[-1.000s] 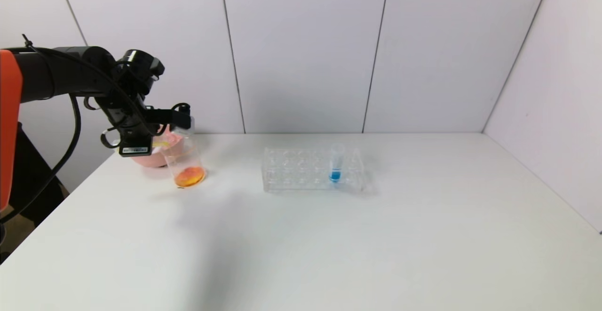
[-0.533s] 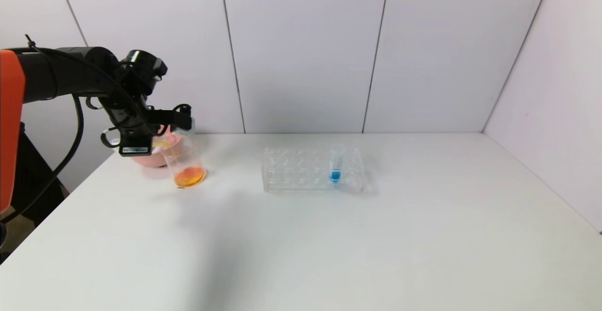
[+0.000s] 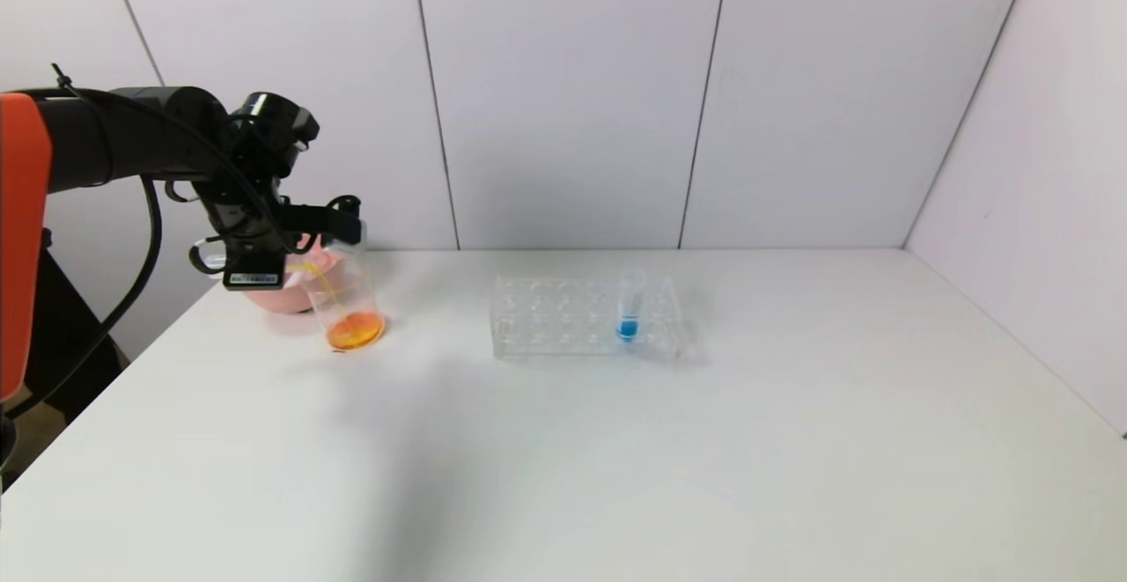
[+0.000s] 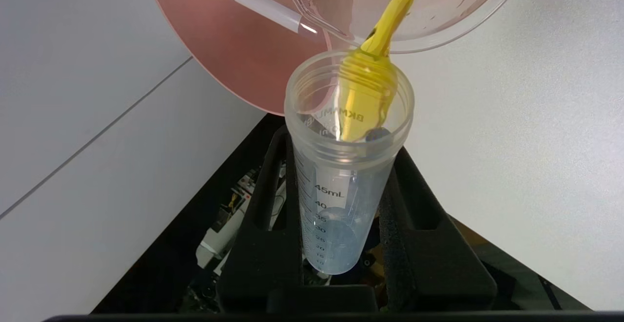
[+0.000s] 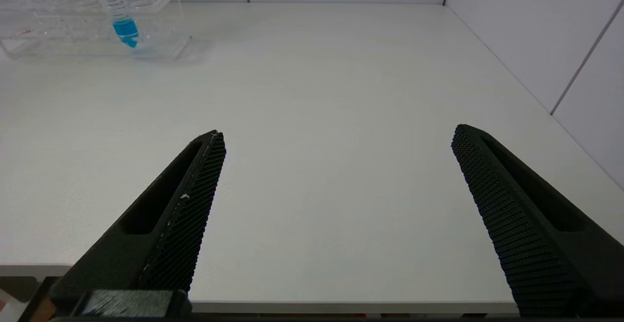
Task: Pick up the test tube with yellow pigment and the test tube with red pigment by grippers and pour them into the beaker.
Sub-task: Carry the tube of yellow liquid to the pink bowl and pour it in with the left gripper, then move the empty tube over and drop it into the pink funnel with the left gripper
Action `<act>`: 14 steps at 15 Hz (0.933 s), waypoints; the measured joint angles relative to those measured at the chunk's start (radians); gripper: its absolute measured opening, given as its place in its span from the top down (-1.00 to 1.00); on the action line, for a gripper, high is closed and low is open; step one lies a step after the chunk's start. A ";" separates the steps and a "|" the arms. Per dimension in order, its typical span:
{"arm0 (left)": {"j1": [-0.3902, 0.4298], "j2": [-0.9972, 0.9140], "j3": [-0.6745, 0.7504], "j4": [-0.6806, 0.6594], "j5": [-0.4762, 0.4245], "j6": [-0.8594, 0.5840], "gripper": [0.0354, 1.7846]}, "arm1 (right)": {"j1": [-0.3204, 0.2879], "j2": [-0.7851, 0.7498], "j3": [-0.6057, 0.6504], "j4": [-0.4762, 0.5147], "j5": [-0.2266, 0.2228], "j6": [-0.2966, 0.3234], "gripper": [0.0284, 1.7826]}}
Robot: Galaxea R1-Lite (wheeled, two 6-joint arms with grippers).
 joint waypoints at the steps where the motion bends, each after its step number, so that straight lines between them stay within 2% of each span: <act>1: -0.001 0.001 0.000 0.000 0.000 0.000 0.52 | 0.000 0.000 0.000 0.000 0.000 0.000 -0.91; 14: -0.014 0.007 -0.003 -0.006 0.061 -0.002 0.52 | 0.000 0.000 0.000 0.000 0.000 0.000 -0.91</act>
